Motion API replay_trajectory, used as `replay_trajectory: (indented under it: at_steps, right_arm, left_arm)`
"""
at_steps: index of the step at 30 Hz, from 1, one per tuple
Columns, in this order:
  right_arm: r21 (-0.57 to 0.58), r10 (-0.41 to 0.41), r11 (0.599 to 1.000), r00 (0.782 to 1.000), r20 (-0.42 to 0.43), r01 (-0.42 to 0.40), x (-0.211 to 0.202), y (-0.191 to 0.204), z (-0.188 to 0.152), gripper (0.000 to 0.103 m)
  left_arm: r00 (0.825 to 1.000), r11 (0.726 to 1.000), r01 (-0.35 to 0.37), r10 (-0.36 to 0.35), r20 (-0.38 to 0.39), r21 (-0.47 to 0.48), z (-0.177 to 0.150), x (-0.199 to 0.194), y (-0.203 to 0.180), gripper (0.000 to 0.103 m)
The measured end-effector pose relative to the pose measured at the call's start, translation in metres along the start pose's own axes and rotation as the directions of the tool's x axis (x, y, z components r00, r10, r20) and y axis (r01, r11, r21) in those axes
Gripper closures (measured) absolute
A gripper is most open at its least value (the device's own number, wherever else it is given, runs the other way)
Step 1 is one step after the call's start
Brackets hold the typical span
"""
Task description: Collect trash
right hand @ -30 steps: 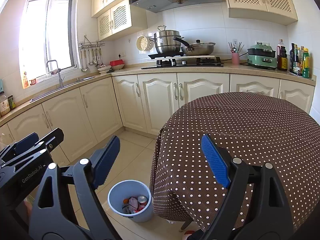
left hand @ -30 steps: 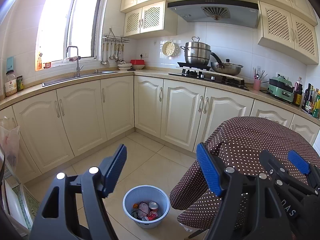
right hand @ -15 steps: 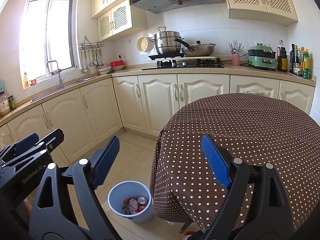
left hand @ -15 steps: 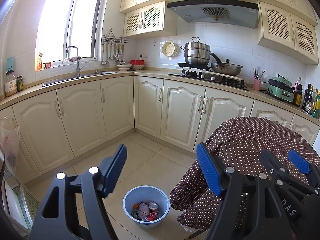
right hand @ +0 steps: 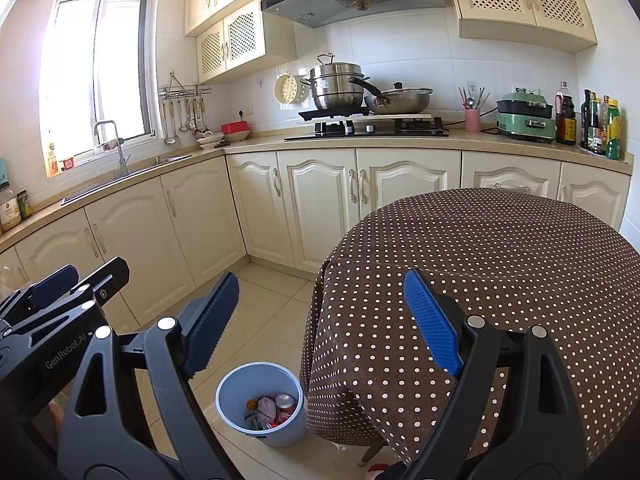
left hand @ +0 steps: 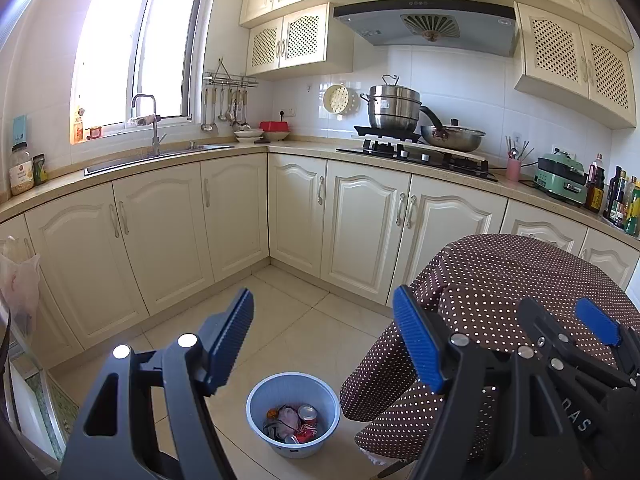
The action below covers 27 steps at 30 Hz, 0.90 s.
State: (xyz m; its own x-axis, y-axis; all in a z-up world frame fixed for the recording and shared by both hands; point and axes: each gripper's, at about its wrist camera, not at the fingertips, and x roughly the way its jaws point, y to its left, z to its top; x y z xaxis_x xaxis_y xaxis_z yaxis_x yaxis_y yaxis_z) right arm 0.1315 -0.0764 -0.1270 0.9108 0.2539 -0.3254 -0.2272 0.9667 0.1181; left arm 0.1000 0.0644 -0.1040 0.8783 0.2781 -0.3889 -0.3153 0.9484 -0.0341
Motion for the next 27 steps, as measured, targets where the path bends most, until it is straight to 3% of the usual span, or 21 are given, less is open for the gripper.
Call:
replay_trajectory:
  at_steps: [27]
  right_arm:
    - [0.013, -0.008, 1.000, 1.000, 0.010, 0.008, -0.0049, -0.0019, 0.0007, 0.017]
  left_arm:
    - [1.000, 1.000, 0.005, -0.005, -0.008, 0.002, -0.0017, -0.0006, -0.0017, 0.032]
